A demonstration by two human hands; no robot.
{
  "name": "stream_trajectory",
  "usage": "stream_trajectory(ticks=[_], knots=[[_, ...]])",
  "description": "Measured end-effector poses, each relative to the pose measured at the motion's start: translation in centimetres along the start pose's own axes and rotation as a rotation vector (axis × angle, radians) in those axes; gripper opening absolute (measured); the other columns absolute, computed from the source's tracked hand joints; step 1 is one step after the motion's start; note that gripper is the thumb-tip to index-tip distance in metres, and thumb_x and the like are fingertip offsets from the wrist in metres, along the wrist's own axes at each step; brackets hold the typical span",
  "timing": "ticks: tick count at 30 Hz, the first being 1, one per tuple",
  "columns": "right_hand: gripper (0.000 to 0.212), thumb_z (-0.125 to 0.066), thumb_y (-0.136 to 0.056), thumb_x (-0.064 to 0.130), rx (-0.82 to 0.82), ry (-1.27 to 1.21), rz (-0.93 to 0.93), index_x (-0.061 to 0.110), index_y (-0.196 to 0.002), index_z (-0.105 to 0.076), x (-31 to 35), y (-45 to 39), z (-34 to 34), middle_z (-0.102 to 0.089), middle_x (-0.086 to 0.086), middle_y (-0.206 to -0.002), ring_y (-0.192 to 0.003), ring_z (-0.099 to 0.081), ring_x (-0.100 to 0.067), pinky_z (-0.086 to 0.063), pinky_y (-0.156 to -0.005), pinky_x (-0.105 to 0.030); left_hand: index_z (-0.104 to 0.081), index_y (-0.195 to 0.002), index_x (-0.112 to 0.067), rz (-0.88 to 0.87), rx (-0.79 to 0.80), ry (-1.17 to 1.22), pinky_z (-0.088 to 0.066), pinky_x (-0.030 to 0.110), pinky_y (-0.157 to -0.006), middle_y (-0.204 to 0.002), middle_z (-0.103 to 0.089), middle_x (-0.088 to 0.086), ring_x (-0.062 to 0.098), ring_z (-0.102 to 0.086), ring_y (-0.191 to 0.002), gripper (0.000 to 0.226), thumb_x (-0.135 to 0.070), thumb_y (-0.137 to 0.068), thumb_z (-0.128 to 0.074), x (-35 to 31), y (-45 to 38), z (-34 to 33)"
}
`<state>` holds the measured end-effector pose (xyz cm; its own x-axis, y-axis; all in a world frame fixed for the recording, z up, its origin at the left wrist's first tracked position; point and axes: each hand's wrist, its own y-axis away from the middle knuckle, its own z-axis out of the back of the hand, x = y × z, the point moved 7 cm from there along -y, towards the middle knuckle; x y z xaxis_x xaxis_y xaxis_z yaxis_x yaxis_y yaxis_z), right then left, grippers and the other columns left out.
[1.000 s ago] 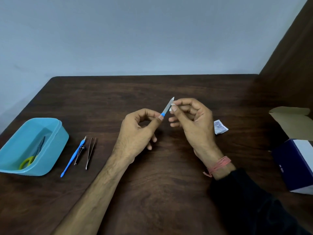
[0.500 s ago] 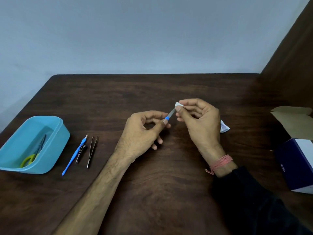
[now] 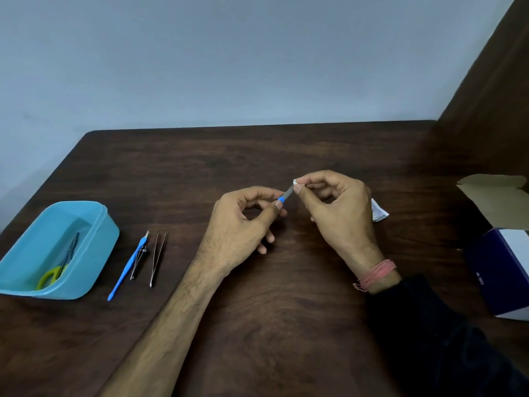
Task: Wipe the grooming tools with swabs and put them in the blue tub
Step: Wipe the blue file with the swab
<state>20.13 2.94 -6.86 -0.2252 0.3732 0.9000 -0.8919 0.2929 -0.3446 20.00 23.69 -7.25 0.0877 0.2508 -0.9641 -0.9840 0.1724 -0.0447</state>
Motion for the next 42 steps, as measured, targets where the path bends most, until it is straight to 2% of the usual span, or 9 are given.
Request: stream_trajectory(ticks=[4,14,23,27,29,34,37,40,42], knots=[[0.004,-0.088,-0.095,0.027,-0.014,0.004,-0.014,0.029,-0.093,-0.085,-0.2,-0.1,0.2,-0.080,0.011,-0.082,-0.067,-0.076,-0.016,-0.064,-0.062,-0.054,-0.081,-0.121,-0.027,0.005,-0.007,-0.005,-0.056,0.030,-0.045,-0.102,-0.084,-0.005,0.016,-0.069,-0.055,0.016,-0.021,-0.108,-0.073,0.2,0.0,0.1],[0.005,-0.087,-0.095,0.025,-0.039,0.032,0.016,0.029,-0.094,-0.084,0.4,-0.1,0.4,-0.080,0.012,-0.083,-0.060,-0.072,-0.018,-0.062,-0.059,-0.045,-0.081,-0.114,-0.029,-0.018,-0.068,-0.001,-0.053,0.028,-0.040,-0.101,-0.079,-0.003,0.017,-0.064,-0.050,0.016,-0.020,-0.110,-0.068,-0.1,0.1,0.7],[0.005,-0.089,-0.094,0.023,-0.061,0.055,0.068,0.027,-0.094,-0.085,1.0,0.2,0.5,-0.080,0.014,-0.082,-0.064,-0.073,-0.013,-0.051,-0.057,-0.022,-0.081,-0.112,-0.028,-0.006,-0.093,0.034,-0.049,0.026,-0.039,-0.099,-0.079,-0.001,0.015,-0.060,-0.050,0.015,-0.020,-0.110,-0.068,0.2,-0.1,0.7],[0.005,-0.090,-0.092,0.015,-0.061,0.119,0.158,0.020,-0.094,-0.087,2.1,0.6,0.4,-0.070,0.020,-0.072,-0.053,-0.063,-0.003,-0.038,-0.055,-0.008,-0.081,-0.113,-0.028,-0.011,-0.087,0.027,-0.049,0.026,-0.039,-0.098,-0.080,-0.002,0.014,-0.060,-0.050,0.014,-0.022,-0.110,-0.069,0.0,0.1,0.7],[0.006,-0.090,-0.092,0.015,-0.062,0.148,0.194,0.020,-0.094,-0.087,2.4,0.7,0.3,-0.067,0.023,-0.073,-0.054,-0.063,-0.004,-0.040,-0.056,-0.011,-0.081,-0.114,-0.027,-0.011,-0.080,0.033,-0.048,0.025,-0.039,-0.099,-0.080,-0.003,0.013,-0.060,-0.050,0.013,-0.023,-0.110,-0.069,-0.1,0.2,0.7],[0.008,-0.089,-0.092,0.014,-0.052,0.182,0.255,0.020,-0.096,-0.087,2.8,0.8,0.1,-0.073,0.019,-0.084,-0.062,-0.069,-0.010,-0.051,-0.058,-0.019,-0.081,-0.114,-0.027,-0.008,-0.077,0.029,-0.048,0.025,-0.038,-0.098,-0.080,-0.003,0.012,-0.060,-0.051,0.012,-0.023,-0.110,-0.070,-0.1,0.2,0.7],[0.009,-0.089,-0.092,0.014,-0.058,0.169,0.246,0.021,-0.097,-0.087,2.5,0.7,0.1,-0.075,0.016,-0.087,-0.062,-0.068,-0.010,-0.051,-0.057,-0.022,-0.081,-0.113,-0.027,-0.009,-0.079,0.022,-0.048,0.025,-0.038,-0.097,-0.079,-0.003,0.012,-0.060,-0.051,0.012,-0.022,-0.110,-0.070,-0.2,0.2,0.6],[0.010,-0.088,-0.092,0.011,-0.049,0.175,0.264,0.019,-0.097,-0.087,2.6,0.8,-0.1,-0.075,0.014,-0.088,-0.062,-0.068,-0.012,-0.049,-0.057,-0.019,-0.081,-0.112,-0.027,-0.008,-0.098,0.022,-0.047,0.025,-0.037,-0.095,-0.079,-0.004,0.012,-0.059,-0.051,0.013,-0.022,-0.109,-0.070,-0.2,0.2,0.7],[0.009,-0.087,-0.093,0.012,-0.053,0.152,0.241,0.020,-0.098,-0.087,2.4,0.7,0.1,-0.076,0.014,-0.090,-0.063,-0.068,-0.013,-0.050,-0.055,-0.023,-0.081,-0.112,-0.028,-0.013,-0.101,0.017,-0.047,0.025,-0.037,-0.096,-0.079,-0.004,0.013,-0.059,-0.051,0.013,-0.022,-0.109,-0.070,-0.2,0.2,0.7]])
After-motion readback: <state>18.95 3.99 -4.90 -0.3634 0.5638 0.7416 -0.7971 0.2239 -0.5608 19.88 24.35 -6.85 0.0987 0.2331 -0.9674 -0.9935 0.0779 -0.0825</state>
